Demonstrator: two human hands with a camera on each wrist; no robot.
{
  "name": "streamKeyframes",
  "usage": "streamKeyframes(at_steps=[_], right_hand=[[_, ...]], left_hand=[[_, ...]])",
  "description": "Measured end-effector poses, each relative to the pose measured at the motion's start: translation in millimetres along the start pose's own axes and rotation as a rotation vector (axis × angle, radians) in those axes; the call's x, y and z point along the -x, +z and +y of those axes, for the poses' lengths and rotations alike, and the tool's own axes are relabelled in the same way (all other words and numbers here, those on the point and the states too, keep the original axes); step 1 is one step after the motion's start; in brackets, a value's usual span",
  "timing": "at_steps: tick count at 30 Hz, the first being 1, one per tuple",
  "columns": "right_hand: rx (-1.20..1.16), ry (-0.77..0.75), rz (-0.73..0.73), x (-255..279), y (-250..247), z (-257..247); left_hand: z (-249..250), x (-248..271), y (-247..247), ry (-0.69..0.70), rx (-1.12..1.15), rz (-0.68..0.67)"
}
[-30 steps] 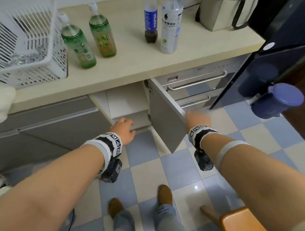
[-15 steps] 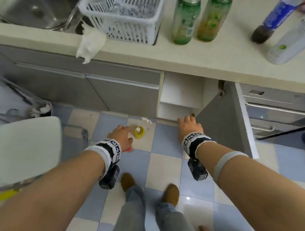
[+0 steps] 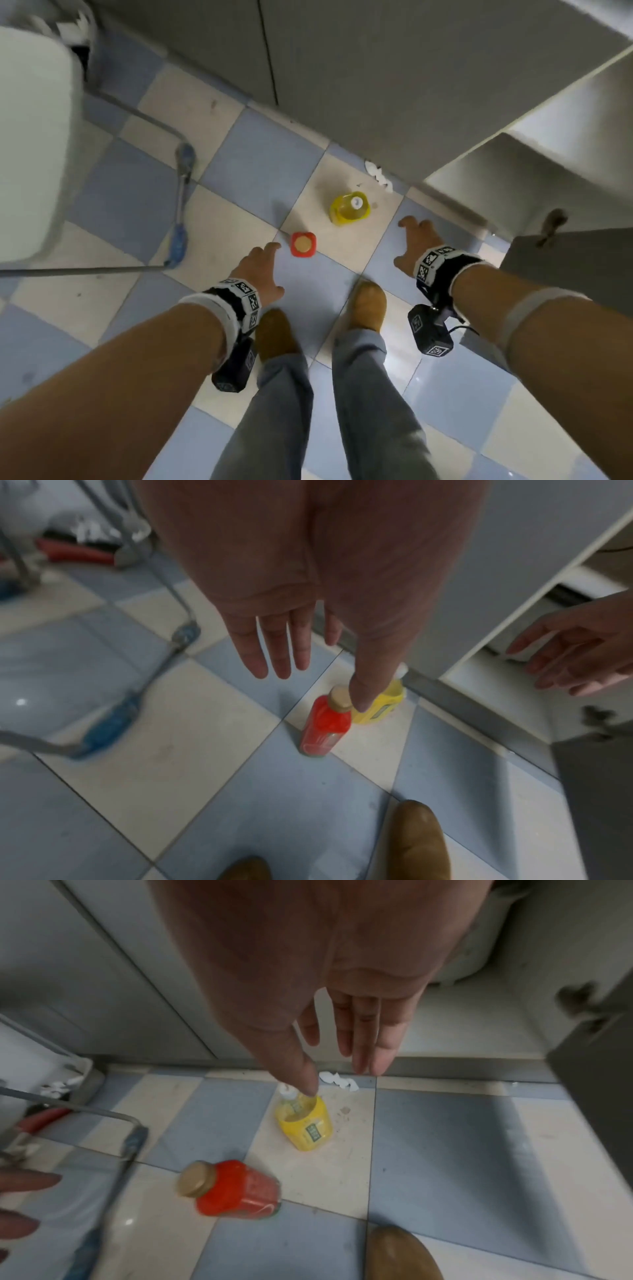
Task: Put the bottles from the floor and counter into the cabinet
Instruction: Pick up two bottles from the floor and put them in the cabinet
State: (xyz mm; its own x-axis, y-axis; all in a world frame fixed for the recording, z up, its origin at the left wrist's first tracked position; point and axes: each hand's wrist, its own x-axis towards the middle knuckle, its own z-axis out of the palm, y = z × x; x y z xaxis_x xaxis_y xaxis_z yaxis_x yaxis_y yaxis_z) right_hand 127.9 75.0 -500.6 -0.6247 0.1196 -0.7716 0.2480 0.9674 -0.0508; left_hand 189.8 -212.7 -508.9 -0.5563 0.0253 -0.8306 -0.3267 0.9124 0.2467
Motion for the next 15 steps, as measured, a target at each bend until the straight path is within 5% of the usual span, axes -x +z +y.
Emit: streamKeyframes(at_steps=[9, 15], right_hand=[[-0.056, -0.269, 0.092, -208, 72, -3], [-0.103, -0.392, 0.176, -246, 90, -19]], left_hand=[[-24, -163, 72, 0.186, 0.245, 0.146], [-19, -189, 85, 0.256, 0.337, 0.24]])
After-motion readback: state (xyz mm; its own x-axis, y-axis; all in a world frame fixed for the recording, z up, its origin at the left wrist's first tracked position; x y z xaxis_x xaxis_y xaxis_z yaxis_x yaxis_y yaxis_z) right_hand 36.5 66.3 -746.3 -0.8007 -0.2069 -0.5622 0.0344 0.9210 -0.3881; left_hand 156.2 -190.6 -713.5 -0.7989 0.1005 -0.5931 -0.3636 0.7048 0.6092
